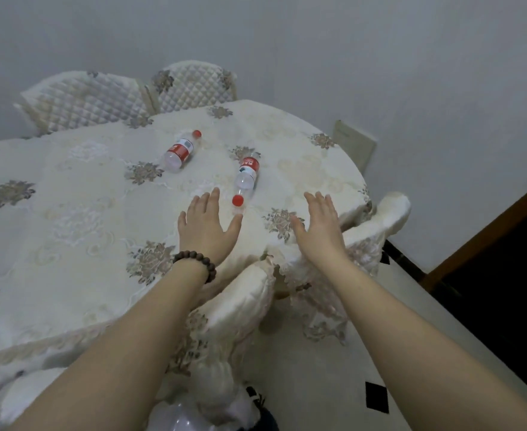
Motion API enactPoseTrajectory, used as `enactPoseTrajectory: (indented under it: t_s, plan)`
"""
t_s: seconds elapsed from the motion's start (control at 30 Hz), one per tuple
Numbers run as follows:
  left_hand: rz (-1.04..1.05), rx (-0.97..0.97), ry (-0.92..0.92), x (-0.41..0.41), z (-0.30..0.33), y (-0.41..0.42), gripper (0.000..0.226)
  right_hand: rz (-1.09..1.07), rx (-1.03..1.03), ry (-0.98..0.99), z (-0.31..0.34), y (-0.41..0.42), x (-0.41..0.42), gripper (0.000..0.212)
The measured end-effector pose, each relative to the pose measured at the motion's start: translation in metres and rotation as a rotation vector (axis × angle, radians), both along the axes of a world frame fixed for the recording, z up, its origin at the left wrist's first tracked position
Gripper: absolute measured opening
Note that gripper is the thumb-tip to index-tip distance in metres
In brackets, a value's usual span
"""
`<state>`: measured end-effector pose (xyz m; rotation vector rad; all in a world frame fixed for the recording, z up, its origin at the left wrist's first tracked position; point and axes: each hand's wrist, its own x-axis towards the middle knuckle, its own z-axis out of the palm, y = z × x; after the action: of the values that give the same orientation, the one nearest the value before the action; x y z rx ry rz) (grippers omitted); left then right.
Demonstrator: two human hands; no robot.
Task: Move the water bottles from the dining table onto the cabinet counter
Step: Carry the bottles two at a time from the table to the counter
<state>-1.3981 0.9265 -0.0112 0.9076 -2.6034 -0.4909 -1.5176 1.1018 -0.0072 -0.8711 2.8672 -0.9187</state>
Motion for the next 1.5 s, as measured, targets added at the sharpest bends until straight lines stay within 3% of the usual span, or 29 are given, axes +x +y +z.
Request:
enactPoseTrajectory:
  t_s: [0.43, 0.73, 0.97, 1.13, 1.3, 1.5]
  plan:
    - [0.242, 0.078, -0.015, -0.086, -0.016, -0.113, 0.070, 0.340, 0.363, 0.047, -0.019, -0.142, -0.162, 0.070]
    - [0.358, 0.152, -0.030, -0.106, -0.055, -0.150, 0.070, 0.785, 0.652, 0.245, -0.064, -0.221, -0.255, 0.086]
    - [0.367, 0.197, -0.068, -0.122, -0.077, -0.167, 0.069, 1.000, 0.559, 0.418, -0.090, -0.258, -0.286, 0.050]
    - [0.366, 0.220, -0.045, -0.141, -0.074, -0.183, 0.070, 0.924, 0.503, 0.348, -0.098, -0.265, -0.297, 0.059]
    - [0.365, 0.144, -0.061, -0.179, -0.065, -0.226, 0.069, 0.623, 0.238, 0.019, -0.084, -0.271, -0.314, 0.069]
    - [0.358, 0.090, -0.175, -0.249, -0.064, -0.298, 0.069, 0.434, 0.078, -0.115, -0.074, -0.293, -0.341, 0.077]
